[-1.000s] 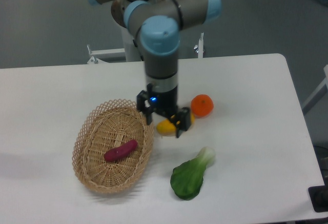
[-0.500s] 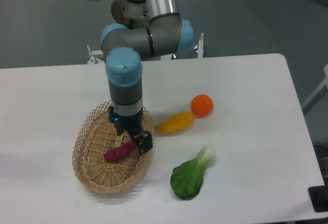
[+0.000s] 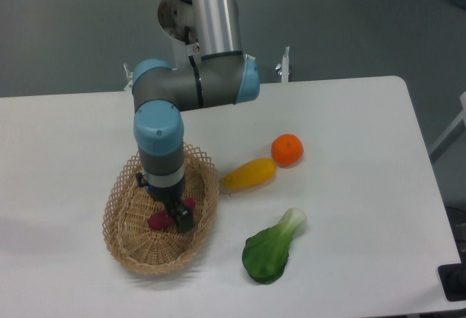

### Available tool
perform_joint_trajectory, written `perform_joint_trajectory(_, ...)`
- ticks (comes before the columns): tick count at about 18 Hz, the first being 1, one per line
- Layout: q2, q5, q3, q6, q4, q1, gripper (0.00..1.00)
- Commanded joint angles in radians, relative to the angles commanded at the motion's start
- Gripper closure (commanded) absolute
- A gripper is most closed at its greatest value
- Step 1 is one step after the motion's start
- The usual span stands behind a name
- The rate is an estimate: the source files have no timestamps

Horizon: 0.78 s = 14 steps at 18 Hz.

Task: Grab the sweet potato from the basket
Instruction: 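Lower the gripper onto the sweet potato and close on it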

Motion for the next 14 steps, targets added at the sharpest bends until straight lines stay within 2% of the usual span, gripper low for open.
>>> perform_joint_trajectory(6, -0.014, 0.005, -0.006, -0.055, 0.005, -0.006, 0.0)
perform_joint_trajectory(8, -0.021, 0.006, -0.006, -0.057, 0.024, -0.009, 0.03)
perform_joint_trajectory(9, -0.026, 0.009, -0.006, -0.057, 0.037, -0.011, 0.13)
perform_joint_trajectory(11, -0.026, 0.011, -0.009, -0.057, 0.052, -0.012, 0.47)
perform_joint_trajectory(13, -0.023, 0.015, -0.008, -0.054, 0.055, -0.011, 0.66)
perform_joint_trajectory(14, -0.022, 0.017, -0.006, -0.051, 0.055, -0.012, 0.7)
